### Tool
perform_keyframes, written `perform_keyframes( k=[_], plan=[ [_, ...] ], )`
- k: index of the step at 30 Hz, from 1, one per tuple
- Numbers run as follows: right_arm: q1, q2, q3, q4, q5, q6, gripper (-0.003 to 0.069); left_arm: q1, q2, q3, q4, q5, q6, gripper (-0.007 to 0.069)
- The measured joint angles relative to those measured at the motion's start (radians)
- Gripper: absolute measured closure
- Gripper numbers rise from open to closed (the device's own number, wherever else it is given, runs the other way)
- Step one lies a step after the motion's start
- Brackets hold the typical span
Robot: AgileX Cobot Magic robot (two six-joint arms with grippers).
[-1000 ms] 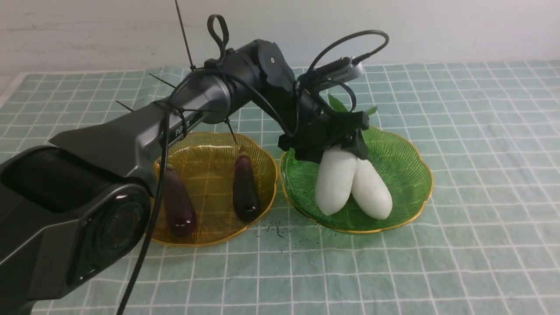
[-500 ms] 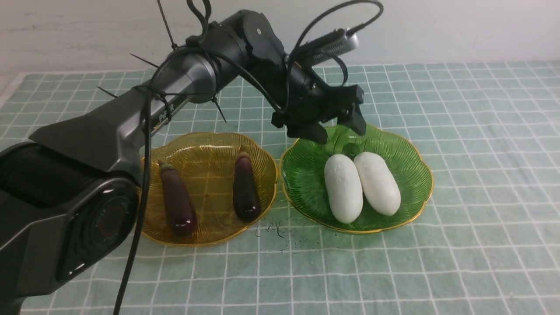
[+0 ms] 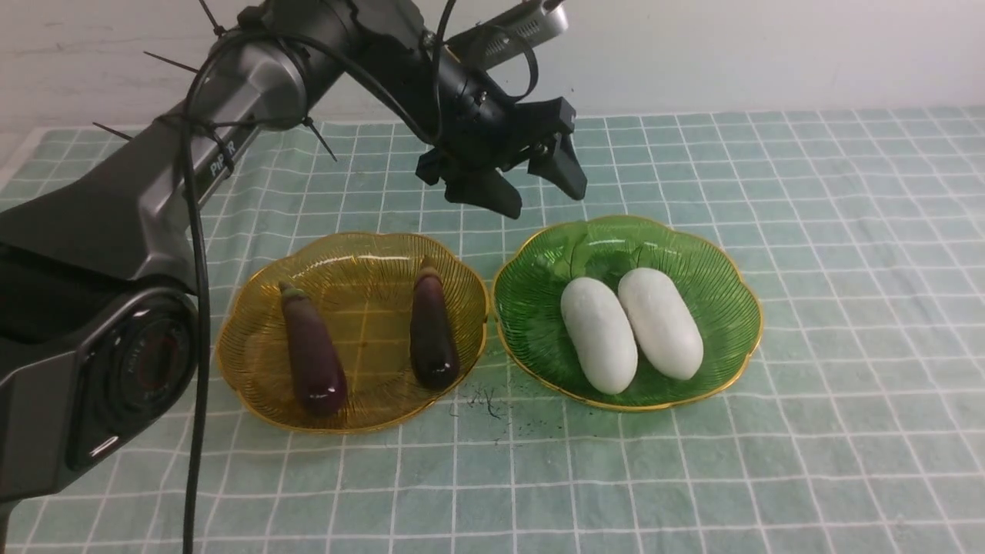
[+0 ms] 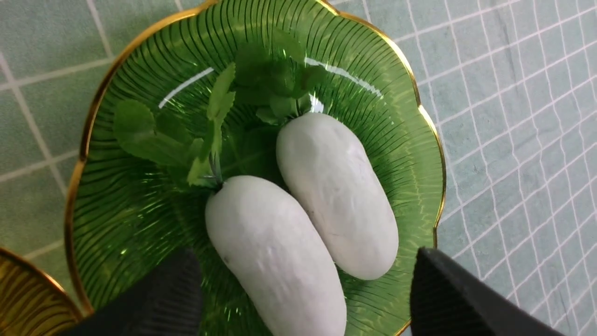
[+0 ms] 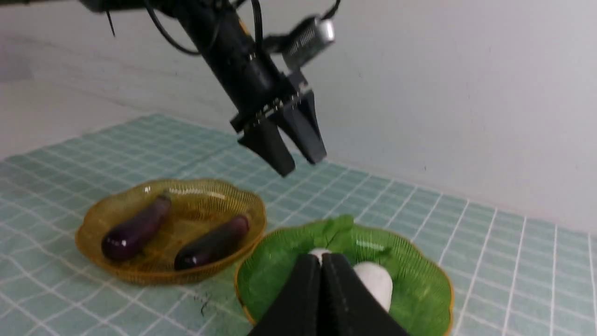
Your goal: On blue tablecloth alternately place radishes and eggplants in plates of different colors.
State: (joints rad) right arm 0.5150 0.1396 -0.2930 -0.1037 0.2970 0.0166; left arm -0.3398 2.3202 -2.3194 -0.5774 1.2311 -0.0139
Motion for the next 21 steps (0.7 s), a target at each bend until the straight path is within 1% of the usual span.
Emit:
perform_keyframes(
  k=[1, 2, 3, 4, 5, 8, 10, 11, 13, 18, 21],
  plan=[
    [0.0, 0.0, 0.006, -0.001, -0.025, 0.0, 0.0673, 0.0, 0.0, 0.0, 0.0, 0.001, 0.0, 0.0132],
    [0.0, 0.0, 0.01, -0.003, -0.054, 0.0, 0.0673, 0.0, 0.0, 0.0, 0.0, 0.001, 0.0, 0.0187],
    [0.0, 0.0, 0.01, -0.003, -0.056, 0.0, 0.0673, 0.0, 0.0, 0.0, 0.0, 0.001, 0.0, 0.0187],
    [0.0, 0.0, 0.011, -0.003, -0.06, 0.0, 0.0673, 0.0, 0.0, 0.0, 0.0, 0.001, 0.001, 0.0235],
    [0.0, 0.0, 0.011, -0.004, -0.07, 0.0, 0.0673, 0.001, 0.0, 0.0, 0.0, 0.001, 0.014, 0.0312],
    [0.0, 0.0, 0.012, -0.006, -0.076, 0.0, 0.0673, 0.002, 0.0, -0.014, 0.03, 0.004, 0.073, 0.0501],
    [0.0, 0.0, 0.012, -0.008, -0.077, 0.0, 0.0673, 0.003, -0.005, -0.034, 0.056, 0.004, 0.103, 0.058],
    [0.0, 0.0, 0.012, -0.008, -0.077, 0.0, 0.0673, 0.003, -0.005, -0.034, 0.059, 0.004, 0.103, 0.0586],
    [0.0, 0.0, 0.012, -0.008, -0.077, 0.0, 0.0673, 0.005, -0.024, -0.06, 0.102, 0.006, 0.115, 0.062],
    [0.0, 0.0, 0.012, -0.008, -0.077, 0.0, 0.0673, 0.006, -0.112, -0.079, 0.161, 0.013, 0.117, 0.0632],
    [0.0, 0.0, 0.012, -0.008, -0.077, 0.0, 0.0673, 0.006, -0.161, -0.082, 0.175, 0.021, 0.117, 0.0632]
  ],
)
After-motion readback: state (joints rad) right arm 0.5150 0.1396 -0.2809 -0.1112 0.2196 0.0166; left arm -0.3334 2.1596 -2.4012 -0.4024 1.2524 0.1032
